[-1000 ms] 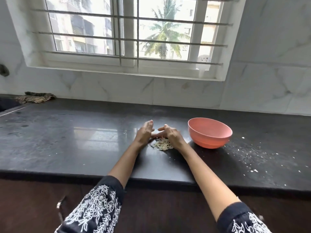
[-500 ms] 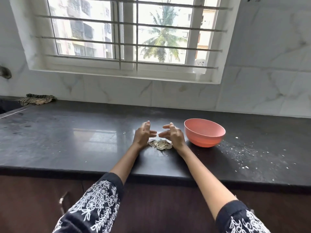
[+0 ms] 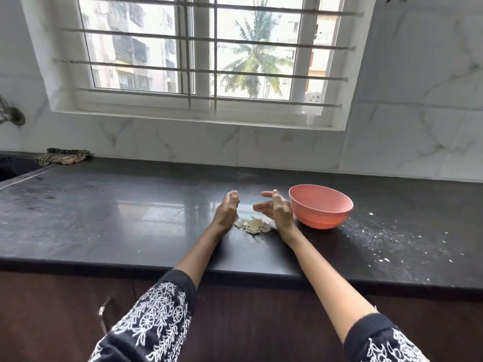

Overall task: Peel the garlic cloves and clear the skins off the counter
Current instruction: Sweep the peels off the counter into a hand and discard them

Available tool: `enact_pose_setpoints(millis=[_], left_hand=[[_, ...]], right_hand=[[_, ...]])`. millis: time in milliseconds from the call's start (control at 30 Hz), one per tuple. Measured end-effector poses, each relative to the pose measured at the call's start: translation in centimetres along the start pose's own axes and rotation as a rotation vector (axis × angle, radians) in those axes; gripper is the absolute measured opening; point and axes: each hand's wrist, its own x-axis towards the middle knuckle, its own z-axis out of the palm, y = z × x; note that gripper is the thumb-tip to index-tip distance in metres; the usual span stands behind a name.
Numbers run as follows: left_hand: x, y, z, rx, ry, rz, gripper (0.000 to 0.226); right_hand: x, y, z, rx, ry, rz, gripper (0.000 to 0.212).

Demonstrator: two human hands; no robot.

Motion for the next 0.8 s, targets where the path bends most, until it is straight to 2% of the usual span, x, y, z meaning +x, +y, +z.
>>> enact_pose_setpoints(millis=[67, 133, 233, 300, 367, 433, 467, 567, 633, 733, 800], left_hand=[[-0.3, 0.0, 0.5, -0.012, -0.05, -0.009, 0.047], [-0.8, 0.1, 1.2, -0.066, -0.092, -0.036, 0.045], [-1.3, 0.6, 1.2, -0.057, 0.027, 0.058, 0.05], [-1.3, 0.5, 0.6, -0.019, 0.105, 0.099, 0.046], [-1.3, 0.1, 0.5, -0.065, 0.049, 0.032, 0.047], [-1.8, -0.1, 0.8, -0.081, -0.001, -0.008, 0.05], [-2.0, -0.1, 0.9, -0.054, 0.03, 0.034, 0.048], [-2.8, 0.3, 0.4, -0.014, 0.243, 0.123, 0.042], [-3.1, 0.2, 0.1, -0.049, 0.278, 0.087, 0.044], [-3.8, 0.0, 0.4, -0.056, 0.223, 0.058, 0.047], [-4.2, 0.4, 0.4, -0.067, 0.186, 0.047, 0.048]], right_hand=[[-0.1, 0.3, -0.4, 0.014, 0.089, 0.005, 0.041], [-0.1, 0.6, -0.5, -0.041, 0.107, 0.042, 0.042], [-0.3, 0.7, -0.4, -0.197, 0.039, 0.105, 0.044], [-0.6, 0.4, -0.1, -0.344, -0.025, 0.085, 0.044], [-1.3, 0.0, 0.2, -0.444, -0.116, 0.067, 0.041], [-2.1, -0.2, 0.6, -0.405, -0.193, 0.059, 0.038], [-2.5, -0.3, 0.7, -0.331, -0.212, 0.062, 0.036], [-2.7, -0.7, 0.7, -0.17, -0.181, 0.064, 0.036], [-2.4, -0.7, 0.6, -0.243, -0.184, 0.067, 0.036], [-2.6, -0.7, 1.0, -0.396, -0.258, 0.085, 0.04], [-3.2, -1.2, 1.8, -0.384, -0.309, 0.075, 0.04]])
